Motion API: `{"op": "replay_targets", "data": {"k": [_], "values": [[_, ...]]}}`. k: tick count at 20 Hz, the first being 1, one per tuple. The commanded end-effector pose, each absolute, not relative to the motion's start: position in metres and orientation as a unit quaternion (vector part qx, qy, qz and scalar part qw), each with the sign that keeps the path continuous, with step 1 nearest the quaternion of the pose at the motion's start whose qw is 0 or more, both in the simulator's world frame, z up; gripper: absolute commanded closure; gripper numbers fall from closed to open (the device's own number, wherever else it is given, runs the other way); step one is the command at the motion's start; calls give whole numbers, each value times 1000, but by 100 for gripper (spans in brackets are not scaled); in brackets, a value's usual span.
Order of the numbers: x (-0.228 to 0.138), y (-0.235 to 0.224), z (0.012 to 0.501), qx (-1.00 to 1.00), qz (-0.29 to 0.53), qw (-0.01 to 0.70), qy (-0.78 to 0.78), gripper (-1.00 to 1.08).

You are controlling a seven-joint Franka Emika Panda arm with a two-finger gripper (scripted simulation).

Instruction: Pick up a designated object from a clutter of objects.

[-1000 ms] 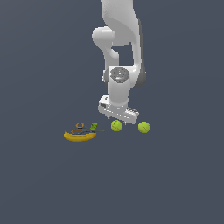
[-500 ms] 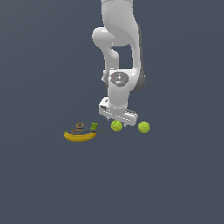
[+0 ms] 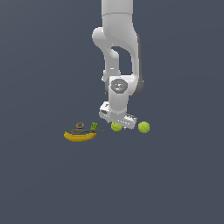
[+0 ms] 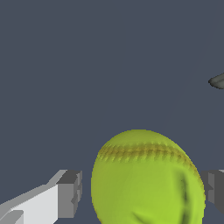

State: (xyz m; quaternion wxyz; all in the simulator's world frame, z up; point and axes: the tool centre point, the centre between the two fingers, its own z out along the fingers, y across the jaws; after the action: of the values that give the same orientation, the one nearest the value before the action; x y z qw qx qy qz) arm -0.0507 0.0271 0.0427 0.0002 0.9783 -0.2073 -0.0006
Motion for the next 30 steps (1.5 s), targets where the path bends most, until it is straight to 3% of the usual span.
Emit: {"op": "replay_targets", "data": {"k": [1, 17, 30], "values": [[-50, 27, 41, 978, 0, 0, -207, 108], [-52, 22, 50, 978, 0, 0, -207, 108], [-70, -29, 116, 978, 0, -1, -207, 108]]}}
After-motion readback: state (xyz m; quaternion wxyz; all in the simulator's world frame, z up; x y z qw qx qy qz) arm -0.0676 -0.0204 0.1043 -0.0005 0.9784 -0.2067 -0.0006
